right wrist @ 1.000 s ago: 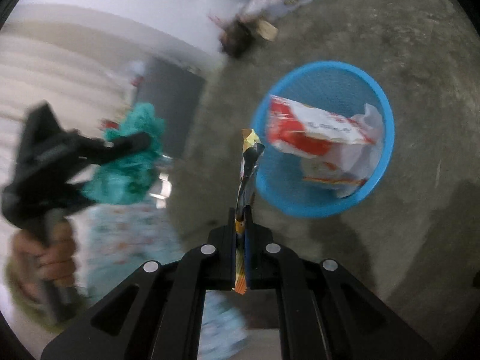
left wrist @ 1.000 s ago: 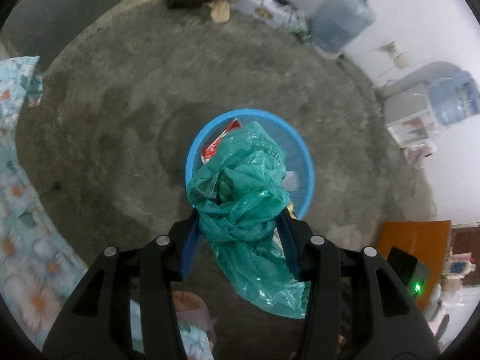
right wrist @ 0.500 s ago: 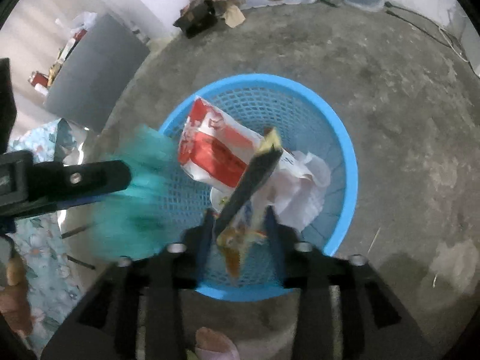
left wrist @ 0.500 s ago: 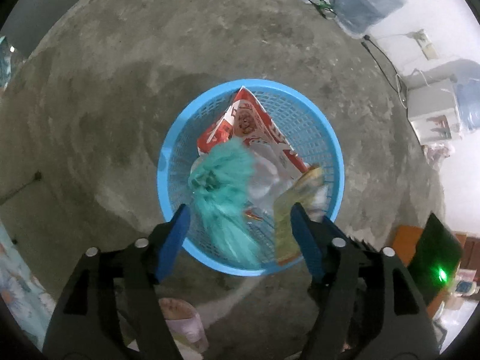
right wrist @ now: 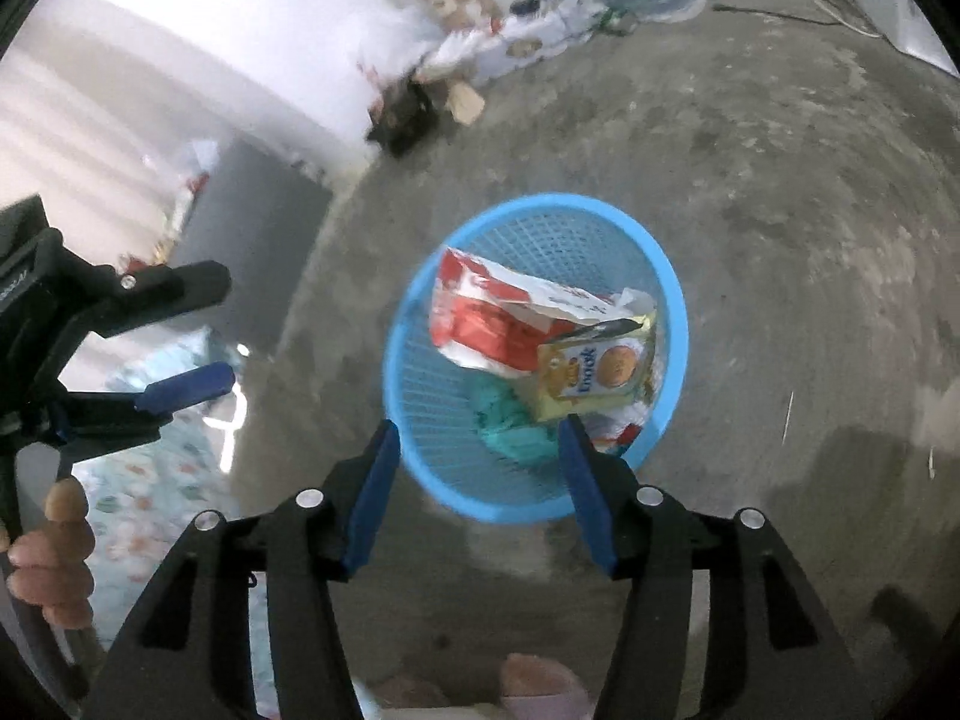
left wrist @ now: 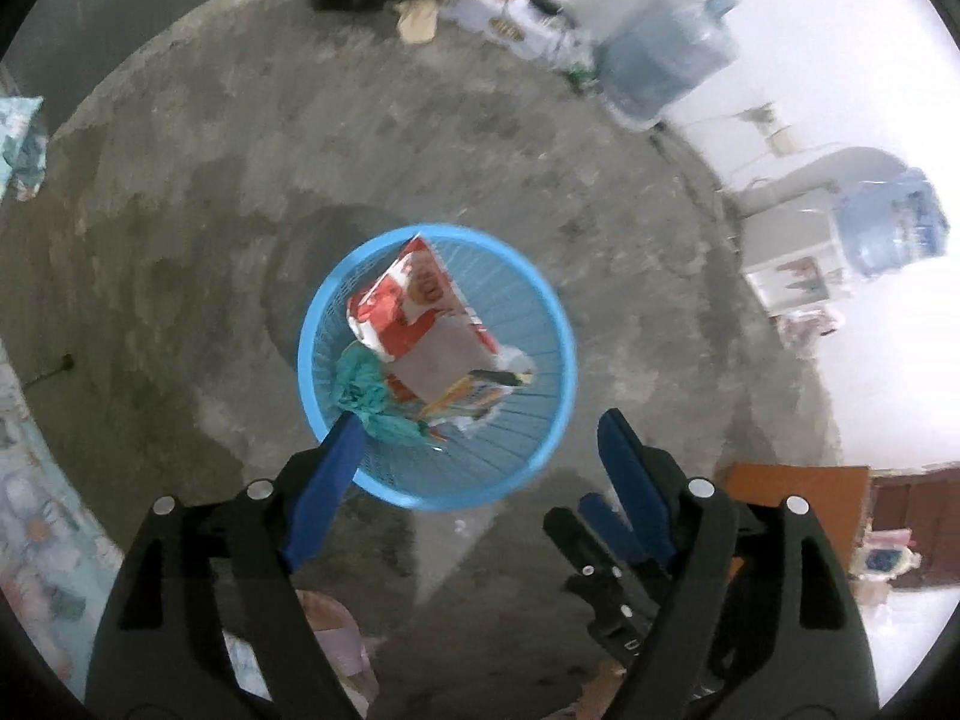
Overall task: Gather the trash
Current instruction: 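Open the left tool over the wastebasket, then open the right tool, then turn both tools back toward the bed and reach for the trash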
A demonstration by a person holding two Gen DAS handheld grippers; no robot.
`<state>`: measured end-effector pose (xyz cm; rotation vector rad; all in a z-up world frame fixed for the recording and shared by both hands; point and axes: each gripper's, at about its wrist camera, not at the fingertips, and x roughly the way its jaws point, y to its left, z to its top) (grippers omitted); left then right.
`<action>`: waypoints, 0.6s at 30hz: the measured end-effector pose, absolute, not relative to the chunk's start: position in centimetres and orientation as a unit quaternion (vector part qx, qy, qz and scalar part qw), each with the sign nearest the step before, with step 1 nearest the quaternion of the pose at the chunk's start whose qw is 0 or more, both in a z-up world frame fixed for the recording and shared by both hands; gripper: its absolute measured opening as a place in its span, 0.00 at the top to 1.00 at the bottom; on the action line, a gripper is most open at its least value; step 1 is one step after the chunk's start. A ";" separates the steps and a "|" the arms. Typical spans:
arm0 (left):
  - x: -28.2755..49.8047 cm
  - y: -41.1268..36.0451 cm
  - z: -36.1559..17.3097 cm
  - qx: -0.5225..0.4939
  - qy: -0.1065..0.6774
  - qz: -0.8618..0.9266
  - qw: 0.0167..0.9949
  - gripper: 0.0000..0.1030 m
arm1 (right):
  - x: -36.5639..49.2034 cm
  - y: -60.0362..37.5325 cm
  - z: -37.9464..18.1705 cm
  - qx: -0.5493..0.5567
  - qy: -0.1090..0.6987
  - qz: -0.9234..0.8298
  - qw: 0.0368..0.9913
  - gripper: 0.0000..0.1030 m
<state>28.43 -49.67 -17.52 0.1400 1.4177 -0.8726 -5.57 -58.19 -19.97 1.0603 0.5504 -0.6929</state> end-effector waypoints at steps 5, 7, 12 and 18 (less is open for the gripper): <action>26.9 -44.5 -10.2 0.028 0.593 -0.414 0.690 0.24 | -6.6 -53.7 -15.5 0.466 0.236 -0.340 0.782 0.37; 26.2 -42.3 -7.5 0.019 0.576 -0.422 0.700 0.23 | -6.6 -51.7 -13.0 0.448 0.242 -0.345 0.789 0.34; 23.7 -34.1 0.1 -0.011 0.512 -0.437 0.739 0.20 | -6.3 -47.2 -7.1 0.392 0.233 -0.350 0.818 0.24; 20.9 -21.9 5.8 -0.072 0.453 -0.421 0.782 0.16 | -4.3 -40.5 -1.5 0.312 0.245 -0.339 0.853 0.13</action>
